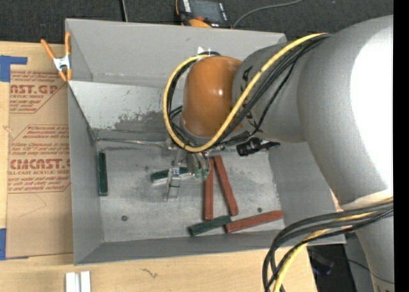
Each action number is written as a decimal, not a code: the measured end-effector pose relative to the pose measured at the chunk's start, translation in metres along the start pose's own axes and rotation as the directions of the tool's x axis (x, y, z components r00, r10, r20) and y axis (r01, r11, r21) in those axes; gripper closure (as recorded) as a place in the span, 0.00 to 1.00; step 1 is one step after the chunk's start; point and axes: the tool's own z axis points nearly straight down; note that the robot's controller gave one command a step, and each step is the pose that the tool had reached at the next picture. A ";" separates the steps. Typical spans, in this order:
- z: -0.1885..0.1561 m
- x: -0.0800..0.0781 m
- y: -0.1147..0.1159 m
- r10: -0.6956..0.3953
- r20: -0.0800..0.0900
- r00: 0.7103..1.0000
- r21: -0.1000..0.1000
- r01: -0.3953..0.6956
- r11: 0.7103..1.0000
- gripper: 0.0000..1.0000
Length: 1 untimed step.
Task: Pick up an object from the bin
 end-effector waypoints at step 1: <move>0.043 -0.014 0.004 -0.015 0.005 1.000 0.000 0.015 1.000 0.00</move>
Offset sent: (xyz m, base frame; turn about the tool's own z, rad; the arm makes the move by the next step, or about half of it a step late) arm 0.0146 0.0016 -0.0398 -0.0147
